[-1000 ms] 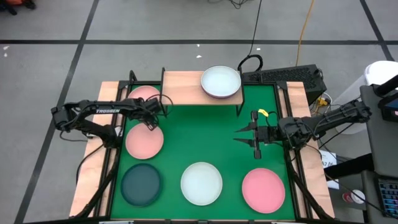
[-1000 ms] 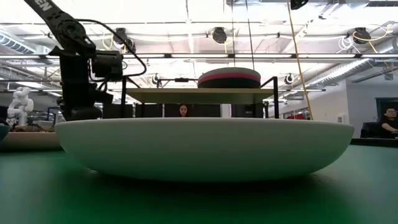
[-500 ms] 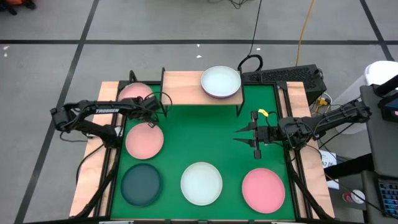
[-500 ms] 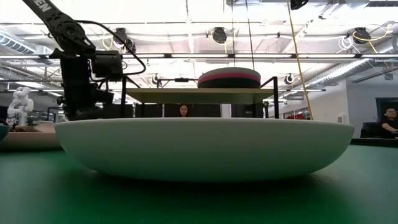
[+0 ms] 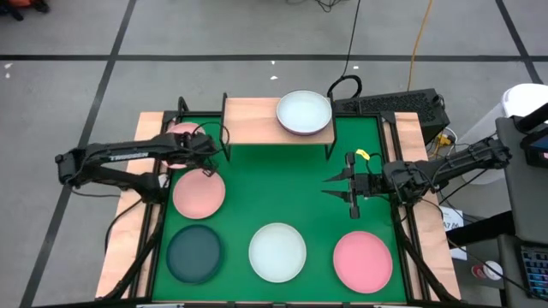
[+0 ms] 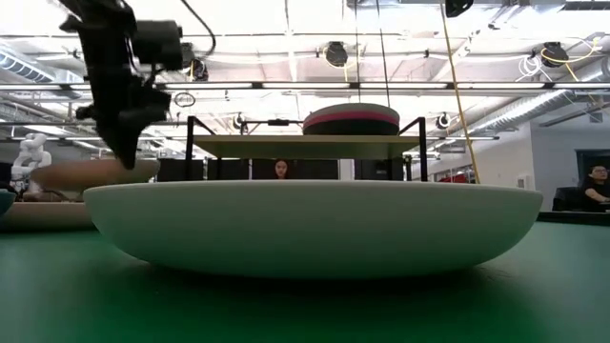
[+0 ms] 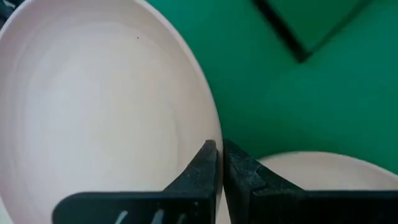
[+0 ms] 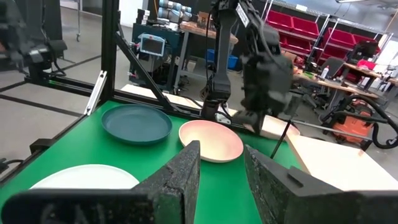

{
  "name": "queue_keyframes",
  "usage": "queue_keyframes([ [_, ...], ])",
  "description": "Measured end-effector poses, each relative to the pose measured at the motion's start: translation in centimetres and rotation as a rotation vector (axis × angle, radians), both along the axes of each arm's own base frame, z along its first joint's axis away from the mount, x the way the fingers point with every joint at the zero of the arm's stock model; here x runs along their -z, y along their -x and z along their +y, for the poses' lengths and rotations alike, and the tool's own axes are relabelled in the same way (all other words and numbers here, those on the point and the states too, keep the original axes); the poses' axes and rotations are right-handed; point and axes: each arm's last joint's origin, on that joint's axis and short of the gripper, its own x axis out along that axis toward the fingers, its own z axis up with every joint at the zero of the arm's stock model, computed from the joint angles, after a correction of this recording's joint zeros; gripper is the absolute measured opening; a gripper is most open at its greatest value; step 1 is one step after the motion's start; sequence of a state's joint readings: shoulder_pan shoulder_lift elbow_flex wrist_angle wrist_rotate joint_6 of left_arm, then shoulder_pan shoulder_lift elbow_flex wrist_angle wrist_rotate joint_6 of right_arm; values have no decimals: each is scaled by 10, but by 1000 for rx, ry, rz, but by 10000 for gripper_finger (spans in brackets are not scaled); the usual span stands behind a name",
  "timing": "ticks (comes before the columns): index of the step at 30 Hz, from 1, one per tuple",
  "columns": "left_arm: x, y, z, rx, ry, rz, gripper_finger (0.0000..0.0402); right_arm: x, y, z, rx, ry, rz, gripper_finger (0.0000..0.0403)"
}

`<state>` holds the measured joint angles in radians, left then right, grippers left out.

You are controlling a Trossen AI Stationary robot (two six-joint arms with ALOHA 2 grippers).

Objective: Place and stack plates onto a shelf
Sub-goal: Stack the top light orange plate on top of white plate on the shelf

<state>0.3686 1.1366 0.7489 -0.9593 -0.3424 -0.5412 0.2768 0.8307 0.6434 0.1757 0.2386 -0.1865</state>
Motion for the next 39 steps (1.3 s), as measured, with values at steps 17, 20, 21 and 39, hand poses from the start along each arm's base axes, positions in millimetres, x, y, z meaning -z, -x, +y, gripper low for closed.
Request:
queue_keyframes([
  [17,-105,2,-27,101,-300,-365,10,0,0,0,1,-11,2,110],
  [20,-130,-6,-28,194,-399,-460,10,0,0,0,2,-17,3,110],
  [21,-138,-11,-27,227,-434,-492,10,0,0,0,2,-17,2,110],
  [39,-152,-197,-3,983,-698,-305,10,-29,22,-11,150,74,-213,110],
])
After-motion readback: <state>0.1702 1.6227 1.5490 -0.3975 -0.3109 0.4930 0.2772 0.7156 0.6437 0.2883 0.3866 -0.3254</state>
